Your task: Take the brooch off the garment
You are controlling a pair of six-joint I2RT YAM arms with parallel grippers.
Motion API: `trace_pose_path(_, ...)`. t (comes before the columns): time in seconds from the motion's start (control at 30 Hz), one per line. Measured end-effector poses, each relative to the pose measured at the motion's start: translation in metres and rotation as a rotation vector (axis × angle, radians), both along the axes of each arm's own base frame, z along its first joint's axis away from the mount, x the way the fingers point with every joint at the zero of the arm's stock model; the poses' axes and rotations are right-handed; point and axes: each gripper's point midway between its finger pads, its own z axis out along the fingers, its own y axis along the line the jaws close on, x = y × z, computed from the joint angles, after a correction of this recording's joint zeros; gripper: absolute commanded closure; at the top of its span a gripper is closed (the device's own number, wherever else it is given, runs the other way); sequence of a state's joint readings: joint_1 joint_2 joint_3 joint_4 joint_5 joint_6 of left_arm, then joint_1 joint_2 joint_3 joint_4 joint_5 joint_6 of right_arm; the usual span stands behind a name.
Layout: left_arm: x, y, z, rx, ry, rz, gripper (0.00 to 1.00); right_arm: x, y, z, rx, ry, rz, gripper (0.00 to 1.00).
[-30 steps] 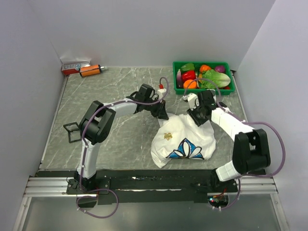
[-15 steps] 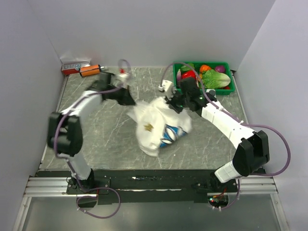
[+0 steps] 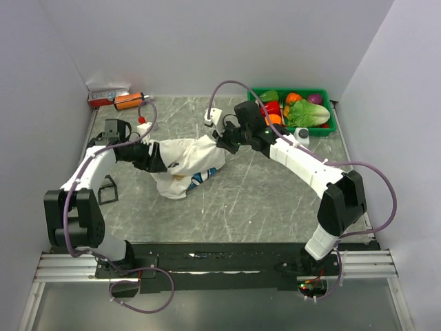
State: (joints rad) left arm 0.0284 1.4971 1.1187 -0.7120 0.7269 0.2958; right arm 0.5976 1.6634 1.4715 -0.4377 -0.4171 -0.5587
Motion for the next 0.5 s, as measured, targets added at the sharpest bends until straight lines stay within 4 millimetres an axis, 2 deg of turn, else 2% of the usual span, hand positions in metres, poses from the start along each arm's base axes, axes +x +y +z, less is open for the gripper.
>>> trace_pose_path(0.07,0.011,-0.003,0.013,-0.024,-0.059,0.036,0.22,0.000,0.001,0.000,-0.003,-0.011,0.015,0.99)
trace_pose_path(0.13,0.027,-0.011,0.034,-0.069,-0.136,0.061,0.25,-0.001,0.001,-0.001,-0.006,-0.017,0.037,0.91)
trace_pose_path(0.27,0.068,-0.053,0.071,-0.188,-0.187,0.002,0.25,-0.002,0.004,-0.010,0.000,0.008,0.068,0.55)
trace_pose_path(0.3,0.084,-0.071,0.075,-0.237,-0.179,-0.022,0.24,-0.002,0.004,-0.013,0.003,0.024,0.066,0.51)
trace_pose_path(0.37,0.099,-0.096,0.067,-0.293,-0.140,-0.050,0.23,-0.002,0.003,-0.022,0.008,0.072,0.050,0.41)
trace_pose_path(0.4,0.101,-0.108,0.055,-0.313,-0.096,-0.060,0.22,-0.003,0.000,-0.024,0.014,0.099,0.035,0.27)
trace_pose_path(0.43,0.099,-0.118,0.043,-0.325,-0.047,-0.067,0.21,-0.003,-0.003,-0.025,0.023,0.126,0.017,0.26)
trace_pose_path(0.47,0.096,-0.127,0.030,-0.329,0.006,-0.070,0.21,-0.002,-0.006,-0.023,0.041,0.147,-0.006,0.14)
trace_pose_path(0.5,0.092,-0.136,0.018,-0.328,0.049,-0.077,0.21,0.001,-0.012,-0.020,0.060,0.165,-0.030,0.14)
